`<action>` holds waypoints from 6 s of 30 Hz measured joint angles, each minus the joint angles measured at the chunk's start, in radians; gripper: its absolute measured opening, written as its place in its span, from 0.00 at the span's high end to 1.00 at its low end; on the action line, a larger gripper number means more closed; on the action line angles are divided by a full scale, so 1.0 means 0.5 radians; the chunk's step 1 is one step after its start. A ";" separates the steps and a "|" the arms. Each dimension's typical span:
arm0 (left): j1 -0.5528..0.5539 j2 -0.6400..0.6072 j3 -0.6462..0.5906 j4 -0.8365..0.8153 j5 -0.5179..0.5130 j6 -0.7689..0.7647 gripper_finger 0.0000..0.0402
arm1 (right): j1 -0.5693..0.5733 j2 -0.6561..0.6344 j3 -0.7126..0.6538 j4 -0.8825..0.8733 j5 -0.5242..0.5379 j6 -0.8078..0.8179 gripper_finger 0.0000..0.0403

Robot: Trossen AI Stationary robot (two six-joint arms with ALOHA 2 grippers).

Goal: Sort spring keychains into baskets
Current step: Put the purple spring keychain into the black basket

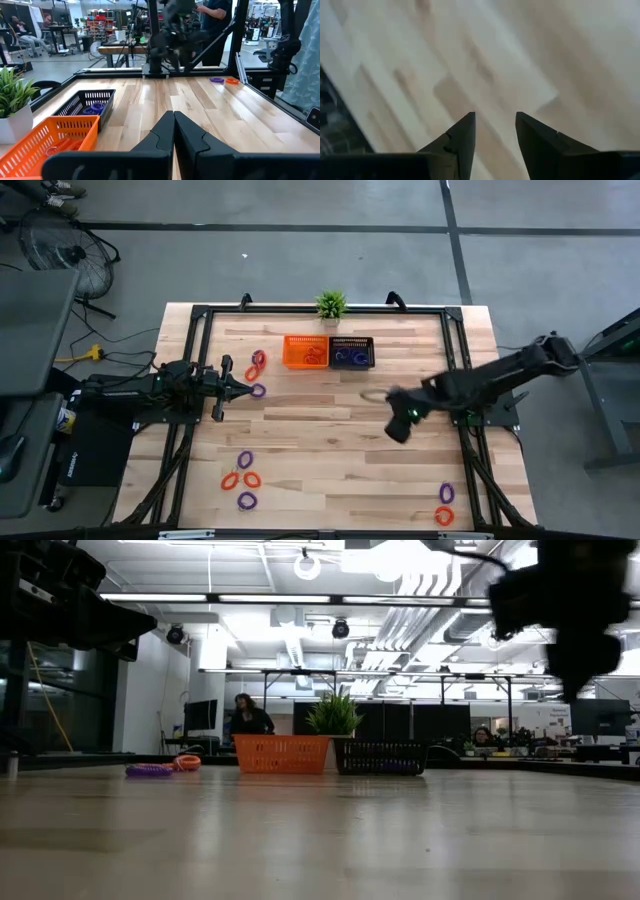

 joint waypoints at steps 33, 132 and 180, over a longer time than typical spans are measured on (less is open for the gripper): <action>0.000 -0.001 0.001 0.000 0.000 0.000 1.00 | 1.715 0.394 -0.070 0.070 -0.125 0.024 0.67; 0.000 -0.001 0.001 0.000 0.000 0.000 1.00 | 1.101 0.697 0.720 -0.577 0.300 -0.982 0.93; 0.000 0.000 0.000 0.000 0.000 0.000 1.00 | -1.312 0.961 0.851 0.060 0.360 -0.867 0.91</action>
